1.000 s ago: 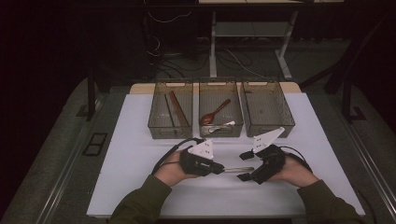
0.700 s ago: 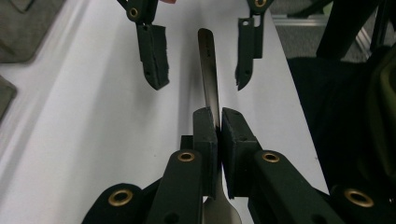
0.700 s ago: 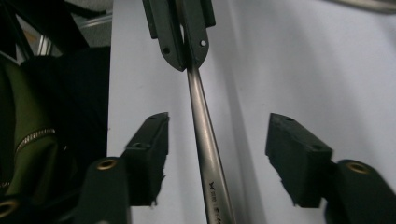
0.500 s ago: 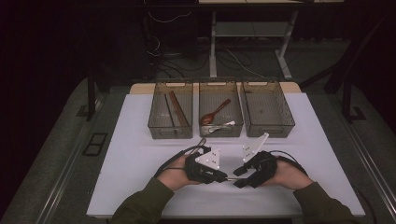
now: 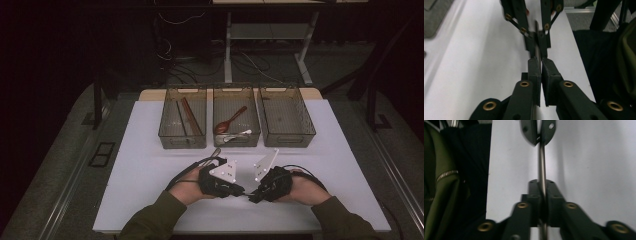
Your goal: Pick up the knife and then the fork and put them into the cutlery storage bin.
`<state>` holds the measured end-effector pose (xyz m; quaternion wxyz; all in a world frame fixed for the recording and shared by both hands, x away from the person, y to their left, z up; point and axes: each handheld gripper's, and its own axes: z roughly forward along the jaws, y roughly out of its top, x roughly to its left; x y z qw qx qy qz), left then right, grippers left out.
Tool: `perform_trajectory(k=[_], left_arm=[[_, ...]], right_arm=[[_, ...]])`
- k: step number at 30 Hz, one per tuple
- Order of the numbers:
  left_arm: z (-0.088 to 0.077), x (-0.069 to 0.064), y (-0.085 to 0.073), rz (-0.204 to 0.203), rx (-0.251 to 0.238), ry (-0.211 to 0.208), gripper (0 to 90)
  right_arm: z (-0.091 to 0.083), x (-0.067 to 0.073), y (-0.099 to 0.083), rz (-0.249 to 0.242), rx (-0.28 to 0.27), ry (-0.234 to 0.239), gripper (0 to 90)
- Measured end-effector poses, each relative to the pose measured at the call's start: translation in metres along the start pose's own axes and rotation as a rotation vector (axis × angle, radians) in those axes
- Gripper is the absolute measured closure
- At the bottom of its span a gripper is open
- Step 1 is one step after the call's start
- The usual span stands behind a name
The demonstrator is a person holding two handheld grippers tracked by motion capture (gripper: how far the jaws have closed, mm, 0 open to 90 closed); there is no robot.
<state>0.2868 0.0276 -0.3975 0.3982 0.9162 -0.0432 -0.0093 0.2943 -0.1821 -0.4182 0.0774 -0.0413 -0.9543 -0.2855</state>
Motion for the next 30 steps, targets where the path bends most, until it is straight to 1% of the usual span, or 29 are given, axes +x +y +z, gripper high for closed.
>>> perform_trajectory(k=[4,5,6,8,10,12,13,14,16,17,18,19,20,23,24,26,27,28,30], left_arm=[[0.001,0.001,-0.002,-0.014,-0.012,-0.004,85.8],[0.001,0.000,-0.003,-0.024,-0.016,-0.006,85.3],[0.001,0.001,-0.003,-0.026,-0.019,-0.007,85.1],[0.001,0.001,-0.004,-0.036,-0.033,-0.005,83.5],[0.001,0.002,-0.005,-0.054,-0.034,-0.006,78.9],[-0.001,0.004,-0.006,-0.051,-0.041,-0.001,73.9],[-0.001,0.004,-0.007,-0.061,-0.048,0.000,71.5],[-0.001,0.005,-0.008,-0.068,-0.055,0.004,69.1],[-0.002,0.005,-0.009,-0.084,-0.065,0.009,63.5],[-0.002,0.006,-0.010,-0.095,-0.062,0.014,60.4],[-0.003,0.006,-0.011,-0.102,-0.068,0.017,58.1],[-0.004,0.006,-0.011,-0.114,-0.073,0.017,56.8],[-0.005,0.007,-0.012,-0.114,-0.072,0.021,55.3],[-0.008,0.009,-0.015,-0.140,-0.090,0.027,52.1],[-0.009,0.009,-0.015,-0.141,-0.094,0.033,51.4],[-0.012,0.010,-0.017,-0.154,-0.108,0.039,49.3],[-0.014,0.011,-0.018,-0.159,-0.110,0.047,47.6],[-0.015,0.010,-0.019,-0.178,-0.121,0.052,46.2],[-0.018,0.011,-0.022,-0.193,-0.133,0.070,43.8]], right_arm=[[0.000,0.000,0.000,0.003,-0.002,0.003,86.1],[0.000,0.000,0.000,0.003,-0.002,0.003,86.1],[0.000,0.000,0.000,-0.005,0.000,0.001,86.1],[0.000,0.000,0.000,0.000,-0.001,0.000,86.1],[0.000,0.001,-0.001,0.008,-0.009,-0.003,86.1],[0.001,0.002,-0.001,0.012,-0.001,-0.004,86.0],[0.001,0.002,-0.001,0.022,0.001,-0.006,86.1],[0.002,0.002,-0.002,0.016,0.009,-0.008,86.1],[0.002,0.002,-0.002,0.025,0.014,-0.016,86.1],[0.003,0.002,-0.002,0.015,0.008,-0.022,86.1],[0.002,0.002,-0.003,0.026,0.004,-0.030,86.1],[0.002,0.001,-0.003,0.023,0.003,-0.031,86.1],[0.002,0.001,-0.003,0.026,0.003,-0.035,86.0],[0.000,0.001,-0.005,0.047,-0.010,-0.045,86.0],[0.000,0.001,-0.005,0.062,-0.010,-0.050,86.0],[-0.001,0.000,-0.006,0.074,-0.010,-0.058,86.0],[-0.002,0.000,-0.007,0.076,-0.014,-0.059,86.0],[-0.002,0.000,-0.008,0.082,-0.016,-0.061,86.0],[-0.003,-0.002,-0.009,0.091,-0.014,-0.072,86.0]])
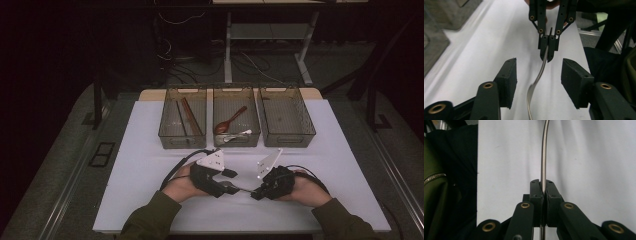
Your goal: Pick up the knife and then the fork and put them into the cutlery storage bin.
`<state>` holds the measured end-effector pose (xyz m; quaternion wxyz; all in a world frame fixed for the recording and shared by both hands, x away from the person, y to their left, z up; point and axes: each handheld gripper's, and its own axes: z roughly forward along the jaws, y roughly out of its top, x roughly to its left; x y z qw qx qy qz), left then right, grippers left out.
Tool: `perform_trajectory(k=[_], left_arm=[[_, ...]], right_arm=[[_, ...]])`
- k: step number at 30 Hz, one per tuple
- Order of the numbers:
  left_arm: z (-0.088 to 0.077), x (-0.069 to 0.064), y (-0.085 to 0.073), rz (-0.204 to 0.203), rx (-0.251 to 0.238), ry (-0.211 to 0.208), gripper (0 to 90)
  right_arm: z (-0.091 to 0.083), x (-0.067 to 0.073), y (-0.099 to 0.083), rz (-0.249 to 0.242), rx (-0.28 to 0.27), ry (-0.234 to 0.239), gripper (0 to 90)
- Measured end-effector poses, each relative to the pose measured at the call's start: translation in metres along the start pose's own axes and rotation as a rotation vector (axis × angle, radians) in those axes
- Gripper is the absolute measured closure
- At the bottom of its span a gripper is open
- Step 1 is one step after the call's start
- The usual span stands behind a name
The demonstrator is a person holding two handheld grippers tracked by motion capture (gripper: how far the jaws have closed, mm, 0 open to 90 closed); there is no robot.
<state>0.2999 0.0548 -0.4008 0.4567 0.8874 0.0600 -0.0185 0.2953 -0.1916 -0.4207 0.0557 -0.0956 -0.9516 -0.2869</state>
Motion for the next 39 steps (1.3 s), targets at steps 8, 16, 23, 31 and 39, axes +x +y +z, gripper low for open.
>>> perform_trajectory(k=[8,16,23,31,39], left_arm=[[-0.018,0.001,-0.015,-0.062,-0.031,0.066,34.9],[-0.032,-0.002,-0.036,-0.124,-0.049,0.141,29.3],[-0.045,-0.009,-0.059,-0.187,-0.071,0.247,16.8],[-0.064,-0.014,-0.089,-0.289,-0.122,0.376,3.1],[-0.066,-0.020,-0.097,-0.324,-0.113,0.420,0.0]], right_arm=[[-0.007,-0.003,-0.007,0.045,-0.011,-0.039,86.0],[-0.013,-0.008,-0.015,0.075,-0.019,-0.064,86.0],[-0.017,-0.011,-0.022,0.109,-0.025,-0.087,85.9],[-0.023,-0.018,-0.029,0.155,-0.039,-0.131,85.9],[-0.030,-0.027,-0.033,0.206,-0.065,-0.178,85.9]])
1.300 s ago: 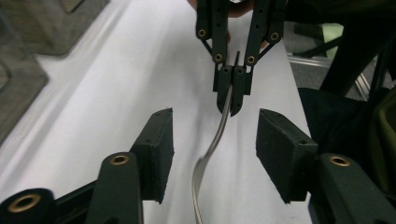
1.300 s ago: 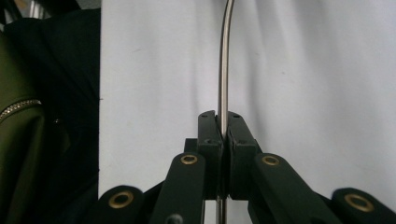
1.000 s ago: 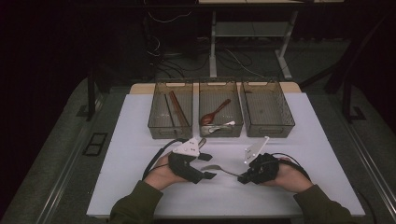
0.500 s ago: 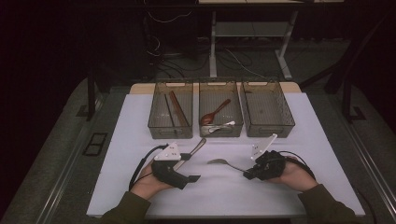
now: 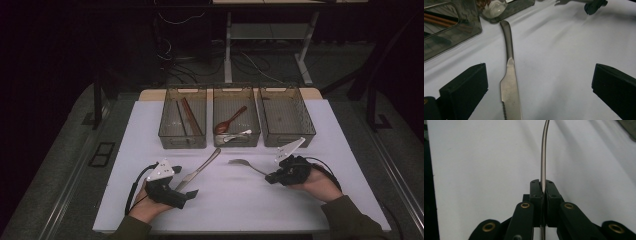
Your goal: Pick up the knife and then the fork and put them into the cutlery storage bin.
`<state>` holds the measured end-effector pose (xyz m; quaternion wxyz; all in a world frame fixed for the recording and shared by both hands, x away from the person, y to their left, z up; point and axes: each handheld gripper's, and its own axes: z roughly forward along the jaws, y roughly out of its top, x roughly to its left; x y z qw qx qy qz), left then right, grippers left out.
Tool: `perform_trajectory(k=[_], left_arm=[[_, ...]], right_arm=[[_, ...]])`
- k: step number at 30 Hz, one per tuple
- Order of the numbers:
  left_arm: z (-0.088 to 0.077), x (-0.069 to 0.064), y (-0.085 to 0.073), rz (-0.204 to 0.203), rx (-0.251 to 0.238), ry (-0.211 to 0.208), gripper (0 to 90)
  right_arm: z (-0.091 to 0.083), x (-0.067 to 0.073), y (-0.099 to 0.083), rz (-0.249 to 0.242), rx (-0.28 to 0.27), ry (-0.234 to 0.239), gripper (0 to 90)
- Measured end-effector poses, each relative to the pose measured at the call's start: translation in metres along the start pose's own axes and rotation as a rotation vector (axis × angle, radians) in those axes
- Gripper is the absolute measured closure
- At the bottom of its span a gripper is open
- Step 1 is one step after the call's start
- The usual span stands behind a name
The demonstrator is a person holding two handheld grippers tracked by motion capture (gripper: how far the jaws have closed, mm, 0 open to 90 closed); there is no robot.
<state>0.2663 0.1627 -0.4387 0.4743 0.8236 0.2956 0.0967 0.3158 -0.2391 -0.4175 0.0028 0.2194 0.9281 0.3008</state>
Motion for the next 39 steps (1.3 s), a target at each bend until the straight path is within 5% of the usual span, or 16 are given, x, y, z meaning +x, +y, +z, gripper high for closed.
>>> perform_trajectory(k=[12,33,39], left_arm=[[0.001,0.002,0.000,0.002,-0.001,-0.003,0.0],[0.004,-0.003,0.000,0.026,0.010,-0.020,0.2],[0.005,-0.003,0.000,0.029,0.006,-0.021,0.2]], right_arm=[[-0.018,-0.019,-0.001,0.087,-0.054,-0.045,85.9],[-0.076,-0.053,0.004,0.182,-0.173,-0.175,85.9],[-0.088,-0.072,0.007,0.239,-0.197,-0.213,85.9]])
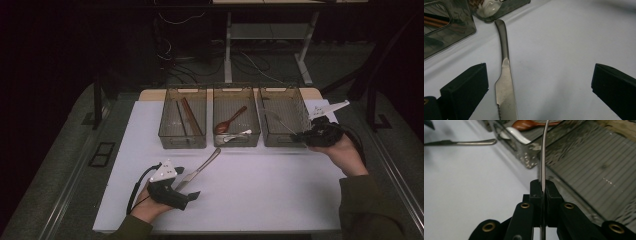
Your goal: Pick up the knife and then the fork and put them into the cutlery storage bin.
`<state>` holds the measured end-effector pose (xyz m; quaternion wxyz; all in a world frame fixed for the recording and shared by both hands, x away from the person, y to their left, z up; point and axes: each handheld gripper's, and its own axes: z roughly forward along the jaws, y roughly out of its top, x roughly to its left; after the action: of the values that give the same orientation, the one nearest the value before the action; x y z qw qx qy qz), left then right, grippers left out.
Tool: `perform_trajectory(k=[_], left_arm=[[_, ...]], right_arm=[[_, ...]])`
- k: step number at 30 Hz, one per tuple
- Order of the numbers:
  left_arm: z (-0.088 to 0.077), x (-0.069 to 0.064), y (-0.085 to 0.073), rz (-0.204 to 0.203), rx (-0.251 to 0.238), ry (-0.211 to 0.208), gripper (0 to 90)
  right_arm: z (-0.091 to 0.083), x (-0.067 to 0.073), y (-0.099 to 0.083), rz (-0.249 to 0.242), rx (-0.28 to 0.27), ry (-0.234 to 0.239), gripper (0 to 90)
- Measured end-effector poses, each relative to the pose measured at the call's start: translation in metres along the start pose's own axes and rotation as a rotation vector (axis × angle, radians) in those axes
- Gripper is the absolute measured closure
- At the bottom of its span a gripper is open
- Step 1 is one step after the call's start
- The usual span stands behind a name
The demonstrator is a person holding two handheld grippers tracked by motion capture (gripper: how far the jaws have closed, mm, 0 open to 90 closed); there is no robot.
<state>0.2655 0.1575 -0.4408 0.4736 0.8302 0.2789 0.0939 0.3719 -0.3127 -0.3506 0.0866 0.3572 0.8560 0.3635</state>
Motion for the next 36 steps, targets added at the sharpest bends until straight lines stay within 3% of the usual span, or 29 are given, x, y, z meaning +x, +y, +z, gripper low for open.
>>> perform_trajectory(k=[7,15,25,26,28,30,36], left_arm=[[0.001,-0.001,0.000,0.002,-0.003,-0.003,0.2],[0.002,-0.001,0.000,0.008,0.005,-0.003,0.2],[0.002,-0.002,0.000,0.008,0.002,-0.011,0.2],[0.002,-0.002,0.000,0.009,0.001,-0.012,0.2],[0.002,-0.002,0.000,0.008,0.001,-0.013,0.2],[0.002,-0.002,0.000,0.009,0.003,-0.013,0.2],[0.002,-0.003,0.000,0.012,0.007,-0.015,0.2]], right_arm=[[0.002,-0.029,0.012,0.074,0.013,-0.055,85.9],[0.021,-0.061,0.019,0.159,0.010,-0.110,85.9],[0.050,-0.078,0.016,0.175,0.097,-0.170,85.5],[0.052,-0.078,0.015,0.177,0.099,-0.173,83.4],[0.052,-0.078,0.016,0.185,0.077,-0.188,69.0],[0.050,-0.077,0.017,0.181,0.048,-0.196,60.8],[0.045,-0.073,0.016,0.185,0.023,-0.176,53.7]])
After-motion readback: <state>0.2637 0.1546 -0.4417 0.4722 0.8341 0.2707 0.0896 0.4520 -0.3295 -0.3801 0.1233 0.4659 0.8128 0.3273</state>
